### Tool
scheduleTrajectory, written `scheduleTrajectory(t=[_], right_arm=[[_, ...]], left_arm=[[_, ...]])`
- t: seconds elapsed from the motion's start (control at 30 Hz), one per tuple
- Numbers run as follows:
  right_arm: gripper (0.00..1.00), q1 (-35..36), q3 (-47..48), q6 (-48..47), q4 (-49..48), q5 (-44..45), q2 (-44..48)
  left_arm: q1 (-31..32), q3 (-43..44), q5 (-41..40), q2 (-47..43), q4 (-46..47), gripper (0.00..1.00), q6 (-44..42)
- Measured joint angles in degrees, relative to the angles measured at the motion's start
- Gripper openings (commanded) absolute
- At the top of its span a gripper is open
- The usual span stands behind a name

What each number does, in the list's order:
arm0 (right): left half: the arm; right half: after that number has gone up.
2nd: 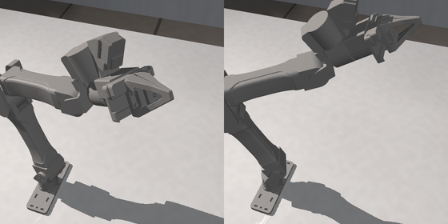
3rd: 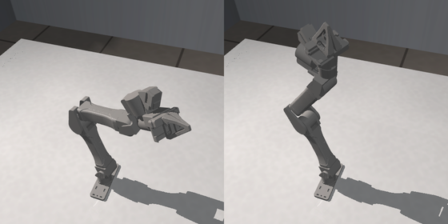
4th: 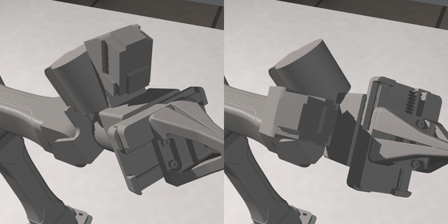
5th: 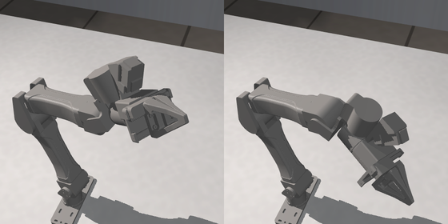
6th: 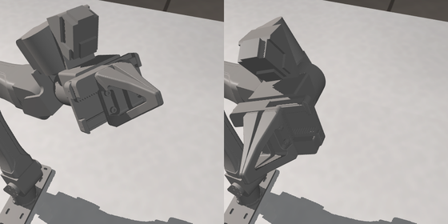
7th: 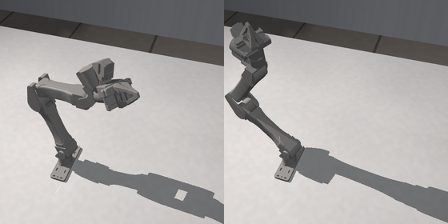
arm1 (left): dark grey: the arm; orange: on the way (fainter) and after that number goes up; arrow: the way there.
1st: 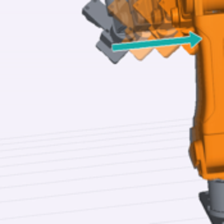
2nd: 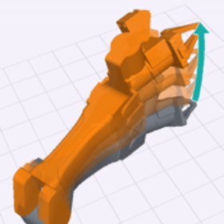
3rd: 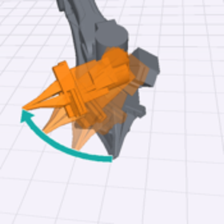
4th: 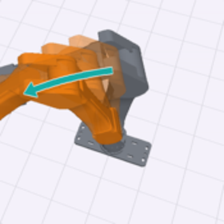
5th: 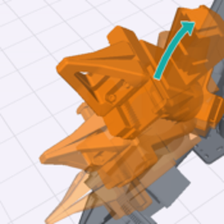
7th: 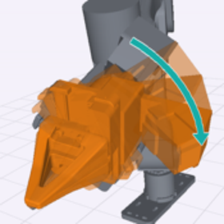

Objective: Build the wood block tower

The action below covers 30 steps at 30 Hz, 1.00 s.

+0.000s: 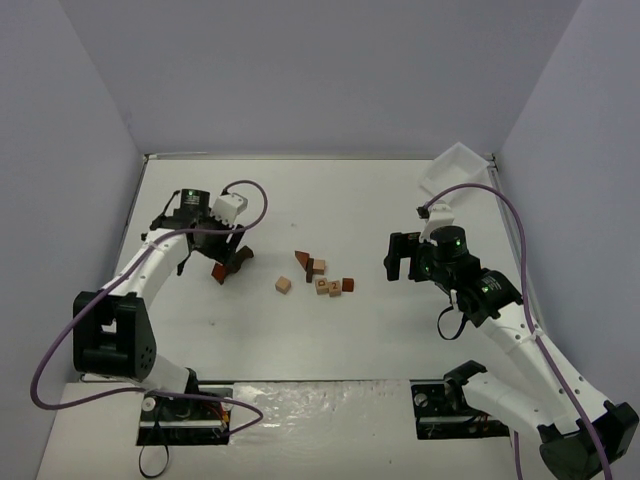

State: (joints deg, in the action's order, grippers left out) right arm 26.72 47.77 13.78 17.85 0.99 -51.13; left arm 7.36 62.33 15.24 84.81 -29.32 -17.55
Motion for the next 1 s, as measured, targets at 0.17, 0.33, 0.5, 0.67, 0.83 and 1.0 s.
scheduleTrajectory(t=[0.17, 0.33, 0.5, 0.67, 0.83, 1.0], right_arm=[[1.0, 0.0, 0.0, -0.02, 0.01, 0.0, 0.0], [1.0, 0.0, 0.0, -0.04, 0.01, -0.72, 0.0], [1.0, 0.0, 0.0, -0.04, 0.01, -1.49, 0.0], [1.0, 0.0, 0.0, 0.06, 0.02, -1.87, 0.0], [1.0, 0.0, 0.0, 0.5, 0.04, -2.01, 0.0], [1.0, 0.0, 0.0, 1.05, 0.09, -2.46, 0.01]], left_arm=[[5.65, 3.91, -0.65, -5.28, -0.35, 0.62, 4.46], [12.91, 4.26, -2.26, -7.3, -0.85, 0.64, 10.17], [18.14, 3.56, -5.05, -5.97, -1.63, 0.66, 15.01], [24.78, 3.58, -8.9, 0.0, -1.38, 0.66, 23.46], [30.32, 3.6, -11.77, 7.29, 0.24, 0.66, 32.26], [31.63, 4.13, -13.55, 12.71, 0.85, 0.66, 35.95]])
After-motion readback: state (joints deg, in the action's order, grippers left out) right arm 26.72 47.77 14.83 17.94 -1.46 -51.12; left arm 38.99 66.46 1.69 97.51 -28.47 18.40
